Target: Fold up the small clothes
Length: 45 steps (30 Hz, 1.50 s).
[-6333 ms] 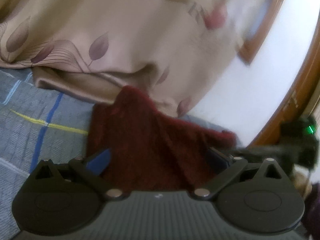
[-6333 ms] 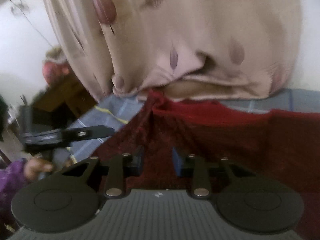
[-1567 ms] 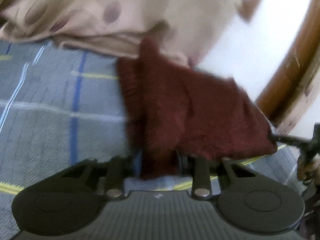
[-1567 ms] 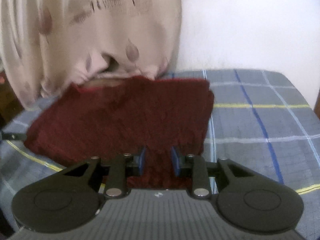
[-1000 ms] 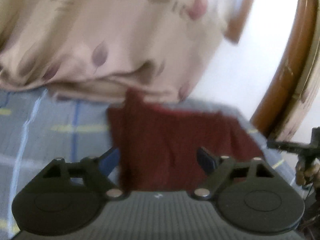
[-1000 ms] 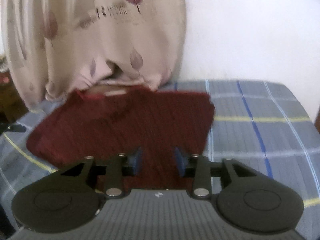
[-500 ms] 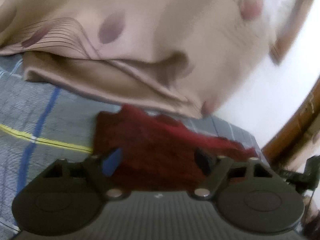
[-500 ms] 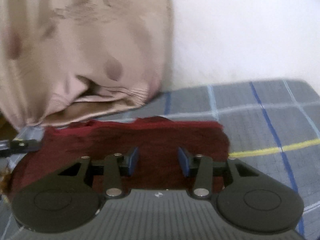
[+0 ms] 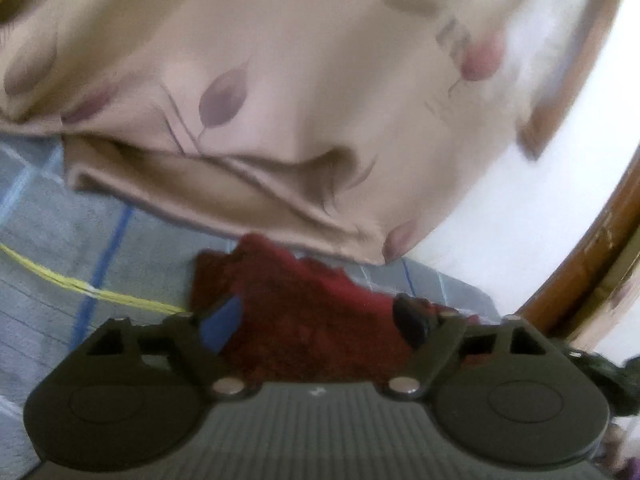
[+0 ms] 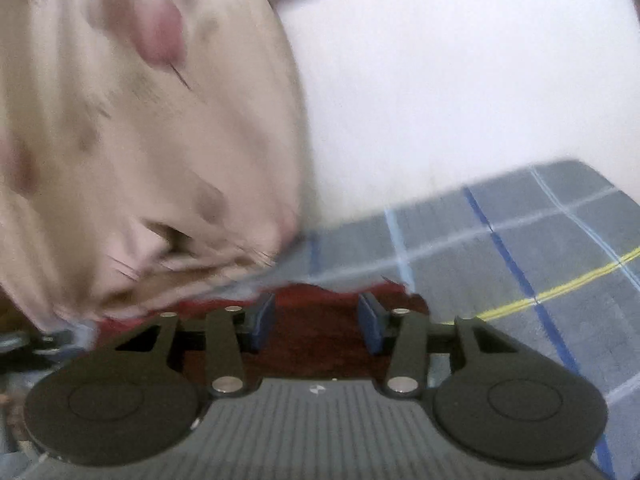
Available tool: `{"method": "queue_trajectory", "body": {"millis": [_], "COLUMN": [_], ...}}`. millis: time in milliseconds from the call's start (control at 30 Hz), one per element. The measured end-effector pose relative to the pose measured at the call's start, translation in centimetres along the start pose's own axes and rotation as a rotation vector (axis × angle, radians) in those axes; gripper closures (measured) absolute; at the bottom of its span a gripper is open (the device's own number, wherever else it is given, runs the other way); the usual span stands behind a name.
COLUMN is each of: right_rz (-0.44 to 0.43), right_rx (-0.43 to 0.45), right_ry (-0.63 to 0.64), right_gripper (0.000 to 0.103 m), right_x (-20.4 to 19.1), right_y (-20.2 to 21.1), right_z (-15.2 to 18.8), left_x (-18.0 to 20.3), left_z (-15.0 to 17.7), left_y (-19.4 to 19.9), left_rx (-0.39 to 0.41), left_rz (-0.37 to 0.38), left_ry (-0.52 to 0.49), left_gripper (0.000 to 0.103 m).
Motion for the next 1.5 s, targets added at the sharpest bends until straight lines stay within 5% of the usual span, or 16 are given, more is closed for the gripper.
{"method": "queue_trajectory", "body": {"millis": [133,233,533,600,733,967,1233,1333,1467,1500], "right_rz": [-0.07,-0.049,-0.051,-0.034,-0.045,-0.037,-0.017,-0.011,-0.004,-0.002], "right_rx": [0.021,-0.002,-0.091,-0.103,-0.116,-0.114,-0.125,-0.129,-0.133,-0.133], "right_ry": [0.03,0.088,0.153,0.196,0.214,0.175,0.205,0.209,0.219,0.222], "right_gripper": [0.042,0.04,0.04,0.038,0.027,0.025,0.014,0.013,0.013,0.012], "right_x": [-0.9,-1.6,-4.2,-4.8,-5.4,-4.8,-5.3,-5.3,-5.5,-5.5], "right_y": [4.8,6.5,6.6,6.1,5.6,5.5,5.0,4.8,4.6,4.6], "right_z": [3.6,7.4,13.5,14.2,14.8,15.0,15.4,15.4,15.5,15.5], "left_x": [0.6,-0.2,-1.3,-1.3,-1.3,-0.6,-1.0,-1.4,-4.2,-4.8], "left_z": [0.3,0.7,2.9,3.2,3.4,3.0,3.1,3.3,3.6,3.7], "left_y": [0.8,0.8,-1.7,-2.4,-3.4,-4.7,-5.4,-5.3,-5.6,-5.7], "left_rx": [-0.044,-0.087,-0.23,-0.253,-0.262,-0.309,-0.299,-0.269,-0.224,-0.218], "left_rz": [-0.069,-0.124,0.054,0.041,0.075,0.135,0.313,0.336,0.432,0.45], "left_ry": [-0.125,-0.11,-0.041,-0.071,-0.102,-0.185,-0.22,-0.201,-0.006,0.028], "left_gripper": [0.011,0.011,0.009,0.008,0.004,0.002,0.003,0.008,0.039,0.041]}}
Point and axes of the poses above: each gripper's, at about its wrist camera, not at the fingertips, and y roughly against the way its jaws point, x to its right, z to its underside, the point moved 4 cm from there along -y, roughly the way its jaws point, and after that the axes turned 14 degrees about -y, right-handed, at the moved point
